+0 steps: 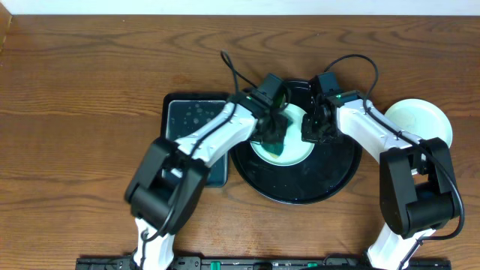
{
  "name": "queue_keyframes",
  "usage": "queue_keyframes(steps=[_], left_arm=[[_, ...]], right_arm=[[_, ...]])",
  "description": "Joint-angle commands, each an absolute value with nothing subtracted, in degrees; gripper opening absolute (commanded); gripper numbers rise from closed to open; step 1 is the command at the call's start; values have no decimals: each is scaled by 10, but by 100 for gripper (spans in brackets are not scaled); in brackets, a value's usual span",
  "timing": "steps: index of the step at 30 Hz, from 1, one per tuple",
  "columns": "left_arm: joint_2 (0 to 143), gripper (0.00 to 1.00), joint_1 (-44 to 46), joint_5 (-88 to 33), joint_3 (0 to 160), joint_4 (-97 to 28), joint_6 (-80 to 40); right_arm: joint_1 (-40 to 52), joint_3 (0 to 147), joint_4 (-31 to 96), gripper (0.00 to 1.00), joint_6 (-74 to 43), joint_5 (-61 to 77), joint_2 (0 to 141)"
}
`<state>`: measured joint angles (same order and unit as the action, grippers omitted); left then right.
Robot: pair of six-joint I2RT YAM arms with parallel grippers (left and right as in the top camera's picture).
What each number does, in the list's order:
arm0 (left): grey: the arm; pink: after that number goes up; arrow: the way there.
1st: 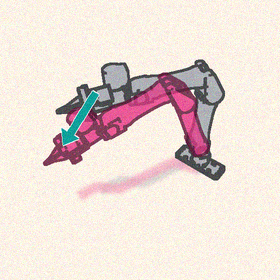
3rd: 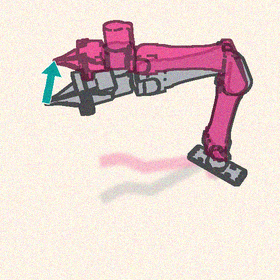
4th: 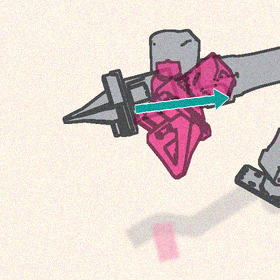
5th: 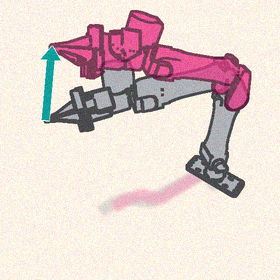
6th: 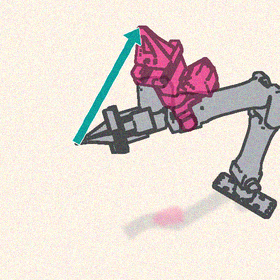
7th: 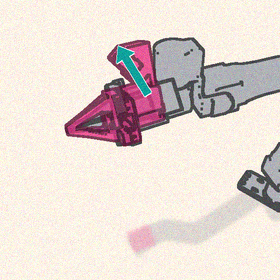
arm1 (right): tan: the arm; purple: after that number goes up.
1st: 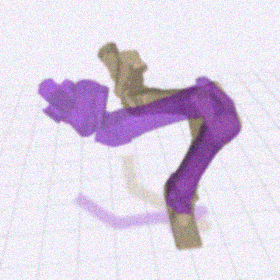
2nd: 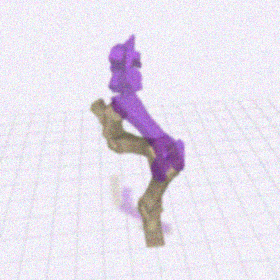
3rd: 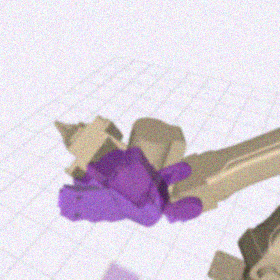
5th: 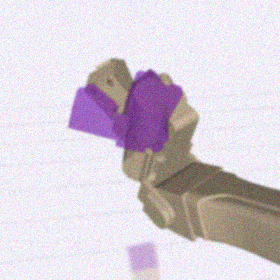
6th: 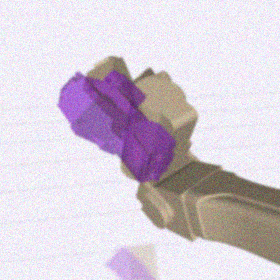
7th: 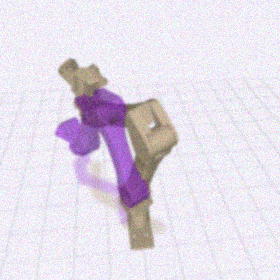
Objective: Clean dirty plates on tray and stack at the side
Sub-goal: 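Carry the green sponge with the left gripper onto the plate, then scrub the plate with the sponge while the right gripper holds its rim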
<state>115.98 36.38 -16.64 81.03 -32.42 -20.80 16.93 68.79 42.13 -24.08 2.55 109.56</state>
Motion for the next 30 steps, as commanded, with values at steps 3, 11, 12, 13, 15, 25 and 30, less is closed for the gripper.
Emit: queue_keyframes(steps=[3,11,12,13,15,25,30], left_arm=[[1193,7,374,-159,826,-315,-208],[1198,8,347,-3,826,-355,-210],[1198,7,334,-4,826,-358,-229],[1198,7,327,-4,826,-360,-246],[1198,7,313,-5,826,-365,-278],[1198,8,332,-192,826,-326,-290],[1198,8,376,-205,826,-285,-290]], right_arm=[[173,665,431,1,-235,26,1110],[173,665,433,1,-235,26,1110],[173,665,433,1,-235,26,1110],[173,665,433,1,-235,26,1110],[173,665,433,1,-235,26,1110],[173,665,435,1,-235,26,1110],[173,665,442,1,-235,26,1110]])
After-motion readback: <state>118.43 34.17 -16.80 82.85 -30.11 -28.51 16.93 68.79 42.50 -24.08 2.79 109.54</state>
